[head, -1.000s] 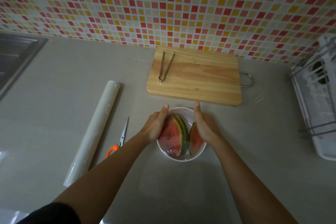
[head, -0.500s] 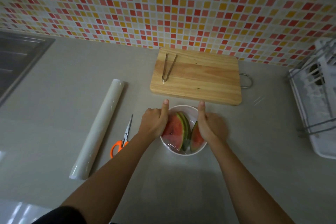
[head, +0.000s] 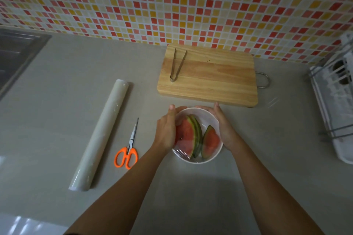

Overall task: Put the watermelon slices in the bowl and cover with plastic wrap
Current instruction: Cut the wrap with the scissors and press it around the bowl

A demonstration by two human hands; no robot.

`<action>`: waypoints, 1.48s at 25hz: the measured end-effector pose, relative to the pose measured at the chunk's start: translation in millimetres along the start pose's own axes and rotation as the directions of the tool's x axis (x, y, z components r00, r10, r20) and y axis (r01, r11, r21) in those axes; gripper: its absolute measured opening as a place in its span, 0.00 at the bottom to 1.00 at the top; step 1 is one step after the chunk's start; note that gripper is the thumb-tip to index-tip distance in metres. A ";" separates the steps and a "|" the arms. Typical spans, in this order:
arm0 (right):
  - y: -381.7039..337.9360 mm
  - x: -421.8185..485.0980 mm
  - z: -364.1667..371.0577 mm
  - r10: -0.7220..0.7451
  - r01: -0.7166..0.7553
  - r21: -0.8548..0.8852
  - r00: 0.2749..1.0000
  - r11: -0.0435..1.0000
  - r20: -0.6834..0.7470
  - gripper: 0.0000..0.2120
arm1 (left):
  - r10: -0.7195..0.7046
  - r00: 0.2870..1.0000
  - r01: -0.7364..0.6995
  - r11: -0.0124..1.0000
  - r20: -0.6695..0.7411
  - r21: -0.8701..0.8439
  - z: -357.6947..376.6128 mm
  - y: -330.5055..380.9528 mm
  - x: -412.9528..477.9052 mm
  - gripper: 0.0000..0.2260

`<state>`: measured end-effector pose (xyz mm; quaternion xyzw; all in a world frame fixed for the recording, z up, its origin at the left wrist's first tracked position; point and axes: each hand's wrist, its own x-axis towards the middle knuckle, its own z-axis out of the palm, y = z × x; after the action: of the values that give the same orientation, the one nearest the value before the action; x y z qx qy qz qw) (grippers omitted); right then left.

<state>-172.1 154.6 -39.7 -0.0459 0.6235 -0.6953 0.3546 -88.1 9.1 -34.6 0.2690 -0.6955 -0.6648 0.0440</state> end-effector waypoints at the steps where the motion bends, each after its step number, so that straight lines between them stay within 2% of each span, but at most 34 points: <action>1: -0.7 1.2 0.2 0.018 -0.018 0.006 1.000 1.000 0.004 0.31 | 0.000 1.000 0.000 1.000 0.009 0.007 0.2 0.8 0.3 0.24; 5: -2.7 5.1 -0.7 0.126 -0.125 -0.087 0.992 0.988 0.003 0.38 | -0.002 0.999 0.001 0.999 0.037 0.034 -0.2 1.9 1.5 0.24; 8: -4.3 5.9 -1.9 0.152 -0.162 -0.178 0.986 0.971 -0.066 0.41 | 0.006 0.998 -0.007 1.000 0.057 0.015 0.1 0.6 2.1 0.26; 11: -6.3 4.0 0.9 0.127 -0.170 -0.333 0.981 0.928 -0.146 0.39 | -0.023 0.995 0.023 1.000 0.095 0.006 0.3 0.5 3.6 0.28; 15: -7.6 2.7 6.9 0.007 -0.185 -0.549 0.951 0.815 -0.311 0.35 | -0.084 0.989 0.081 0.996 0.120 0.037 -2.7 0.4 6.1 0.32; 16: -7.9 0.9 9.1 -0.026 -0.182 -0.576 0.942 0.797 -0.334 0.34 | -0.109 0.988 0.099 0.991 0.111 0.087 -2.9 1.0 6.9 0.35; 18: -8.0 -2.1 10.5 -0.103 -0.181 -0.647 0.921 0.741 -0.376 0.36 | -0.160 0.985 0.132 0.934 0.059 0.332 -2.2 6.2 9.0 0.41; 20: -7.8 -7.3 9.3 -0.206 -0.202 -0.747 0.886 0.634 -0.415 0.41 | -0.166 0.986 0.137 0.860 0.014 0.492 -5.2 11.9 11.5 0.39; 21: -6.8 -9.1 7.3 -0.244 -0.209 -0.767 0.869 0.607 -0.430 0.44 | -0.149 0.989 0.133 0.890 0.002 0.437 -9.4 14.1 11.2 0.37; 22: -4.3 -9.7 4.3 -0.253 -0.196 -0.731 0.854 0.653 -0.454 0.46 | -0.143 0.990 0.142 0.949 -0.018 0.282 -14.1 14.9 6.9 0.35; 24: 0.1 -12.1 4.7 -0.164 -0.086 -0.464 0.866 0.882 -0.473 0.46 | -0.130 0.990 0.126 0.989 -0.053 -0.079 -20.8 6.9 -11.6 0.35; 26: 6.7 -18.1 14.9 -0.112 0.005 -0.238 0.890 0.971 -0.441 0.38 | -0.098 0.995 0.090 0.968 -0.021 -0.233 -13.7 -3.5 -38.2 0.34; 28: 15.7 -24.5 28.9 -0.112 0.047 -0.135 0.842 0.990 -0.528 0.31 | -0.092 0.995 0.095 0.943 0.024 -0.320 -1.3 -12.5 -47.7 0.28; 30: 23.9 -29.8 38.1 -0.089 0.096 -0.022 0.778 0.995 -0.623 0.29 | -0.140 0.988 0.150 0.849 0.059 -0.506 1.3 -7.6 -34.5 0.27; 31: 28.7 -33.8 40.7 -0.056 0.131 0.076 0.782 0.988 -0.621 0.30 | -0.171 0.984 0.167 0.789 0.049 -0.591 -1.5 -2.8 -26.5 0.28; 33: 34.2 -43.9 44.7 -0.007 0.181 0.240 0.811 0.954 -0.585 0.30 | -0.194 0.978 0.103 0.771 -0.077 -0.628 -12.1 -0.7 -20.0 0.26; 34: 37.4 -47.1 43.3 -0.029 0.193 0.211 0.800 0.958 -0.600 0.27 | -0.190 0.969 0.060 0.799 -0.157 -0.598 -13.6 -6.8 -25.5 0.24; 35: 39.2 -49.6 40.4 -0.081 0.188 0.105 0.774 0.977 -0.628 0.22 | -0.197 0.955 0.044 0.833 -0.221 -0.551 -12.1 -15.9 -38.1 0.23; 37: 41.2 -50.1 36.3 -0.184 0.165 -0.086 0.789 0.983 -0.586 0.20 | -0.204 0.947 0.048 0.854 -0.249 -0.519 -2.6 -34.5 -72.3 0.20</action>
<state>-98.5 153.0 -49.9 0.1103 0.7062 -0.6952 0.0765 -14.6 39.0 -45.6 0.3895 -0.4627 -0.7776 0.1719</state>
